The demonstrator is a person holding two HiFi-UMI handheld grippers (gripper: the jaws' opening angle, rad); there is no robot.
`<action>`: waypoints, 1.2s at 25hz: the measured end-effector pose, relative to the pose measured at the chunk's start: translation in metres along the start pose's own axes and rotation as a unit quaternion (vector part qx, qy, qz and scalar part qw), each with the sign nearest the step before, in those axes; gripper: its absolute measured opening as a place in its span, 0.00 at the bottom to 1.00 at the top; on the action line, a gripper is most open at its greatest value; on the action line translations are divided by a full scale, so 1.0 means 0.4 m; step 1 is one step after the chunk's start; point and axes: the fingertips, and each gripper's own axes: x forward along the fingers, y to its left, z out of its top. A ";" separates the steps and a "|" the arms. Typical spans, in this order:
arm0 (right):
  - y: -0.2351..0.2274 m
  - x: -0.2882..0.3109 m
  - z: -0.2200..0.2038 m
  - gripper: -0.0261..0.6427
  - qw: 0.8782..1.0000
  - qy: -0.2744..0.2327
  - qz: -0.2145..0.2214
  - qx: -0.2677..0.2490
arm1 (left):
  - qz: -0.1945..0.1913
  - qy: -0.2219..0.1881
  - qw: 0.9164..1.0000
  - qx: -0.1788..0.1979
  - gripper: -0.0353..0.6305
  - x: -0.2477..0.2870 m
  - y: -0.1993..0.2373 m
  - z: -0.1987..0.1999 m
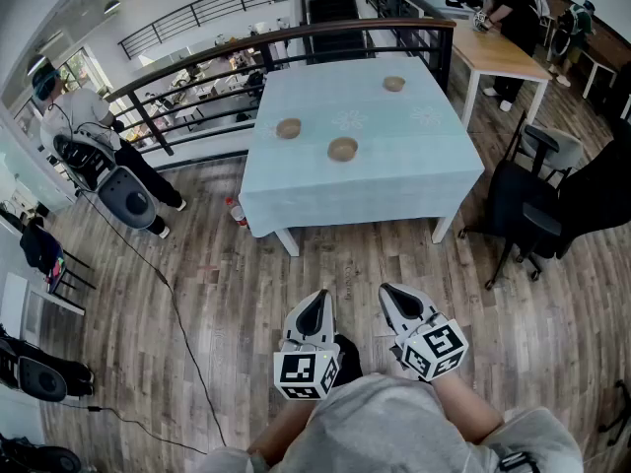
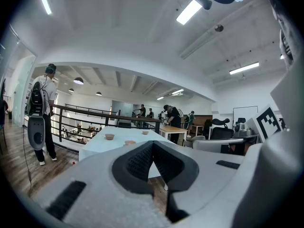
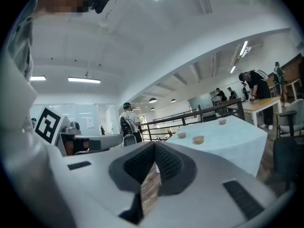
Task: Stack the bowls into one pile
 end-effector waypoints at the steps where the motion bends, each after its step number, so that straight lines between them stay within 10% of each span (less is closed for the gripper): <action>1: -0.008 -0.002 -0.002 0.08 1.000 0.000 -0.001 -0.004 | 0.000 -0.001 1.000 -0.001 0.08 0.006 -0.002 -0.003; 9: -0.034 0.013 0.017 0.08 1.000 -0.006 -0.008 -0.004 | -0.005 -0.007 1.000 0.001 0.08 0.033 0.009 0.011; 15: -0.008 0.060 0.021 0.08 0.992 -0.022 0.019 -0.127 | -0.002 -0.001 1.000 0.002 0.08 0.059 0.052 -0.004; 30: -0.125 0.242 -0.053 0.08 0.989 0.052 0.025 0.133 | -0.016 0.035 0.999 0.015 0.08 0.240 0.096 -0.015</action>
